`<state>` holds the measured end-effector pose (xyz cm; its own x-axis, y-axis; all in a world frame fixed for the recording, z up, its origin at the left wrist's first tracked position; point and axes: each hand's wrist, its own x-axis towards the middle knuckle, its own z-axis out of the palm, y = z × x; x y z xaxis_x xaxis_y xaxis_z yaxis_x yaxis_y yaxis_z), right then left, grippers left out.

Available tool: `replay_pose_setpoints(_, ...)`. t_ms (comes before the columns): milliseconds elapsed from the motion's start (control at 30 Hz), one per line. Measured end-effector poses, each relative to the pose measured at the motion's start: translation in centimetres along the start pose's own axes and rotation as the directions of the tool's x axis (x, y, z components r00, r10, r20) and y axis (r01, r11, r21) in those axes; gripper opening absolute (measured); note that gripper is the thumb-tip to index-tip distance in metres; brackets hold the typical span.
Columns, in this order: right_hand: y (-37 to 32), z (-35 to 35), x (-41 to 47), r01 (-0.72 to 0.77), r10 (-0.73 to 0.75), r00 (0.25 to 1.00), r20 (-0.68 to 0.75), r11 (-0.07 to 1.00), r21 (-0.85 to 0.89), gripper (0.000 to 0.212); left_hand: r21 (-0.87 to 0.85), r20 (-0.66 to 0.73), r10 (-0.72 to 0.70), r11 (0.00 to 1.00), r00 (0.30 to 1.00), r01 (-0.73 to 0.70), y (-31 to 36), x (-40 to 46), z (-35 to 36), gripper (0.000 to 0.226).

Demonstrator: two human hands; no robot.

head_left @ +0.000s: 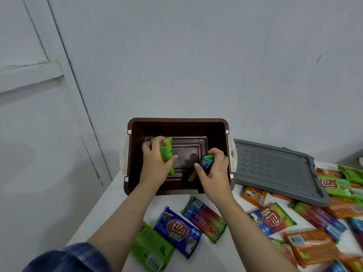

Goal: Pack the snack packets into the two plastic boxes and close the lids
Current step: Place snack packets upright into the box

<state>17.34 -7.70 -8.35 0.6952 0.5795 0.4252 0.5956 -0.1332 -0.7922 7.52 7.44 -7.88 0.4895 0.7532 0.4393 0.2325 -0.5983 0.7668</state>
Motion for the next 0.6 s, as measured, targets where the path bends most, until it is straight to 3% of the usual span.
replay_pose_setpoints(133, 0.2, 0.0, -0.4, -0.027, 0.027, 1.000, 0.004, 1.000, -0.006, 0.046, 0.105, 0.100, -0.230, 0.970, 0.968, 0.220, -1.5, -1.0, 0.6, 0.061)
replay_pose_setpoints(300, 0.6, 0.0, -0.8, -0.029, 0.030, 0.999, 0.021, 0.999, -0.026, 0.047, 0.206, 0.236, -0.299, 0.945, 0.925, 0.253, -1.6, -1.0, 0.0, 0.079)
replay_pose_setpoints(367, 0.5, 0.0, -0.6, -0.040, 0.040, 0.999, 0.014, 0.999, -0.023, 0.049, 0.267, 0.253, -0.276, 0.941, 0.927, 0.207, -1.3, -1.0, -0.8, 0.075)
replay_pose_setpoints(500, 0.3, 0.0, 0.2, -0.062, 0.062, 0.998, -0.006, 0.998, -0.016, 0.052, 0.338, 0.303, -0.059, 0.940, 0.951, -0.049, -1.3, -3.4, -2.9, 0.035)
replay_pose_setpoints(600, 0.2, 0.3, 1.0, -0.112, 0.113, 0.994, 0.014, 0.992, -0.060, 0.053, 0.303, 0.558, -0.050, 0.941, 0.828, -0.147, -1.6, -4.8, -4.5, 0.030)
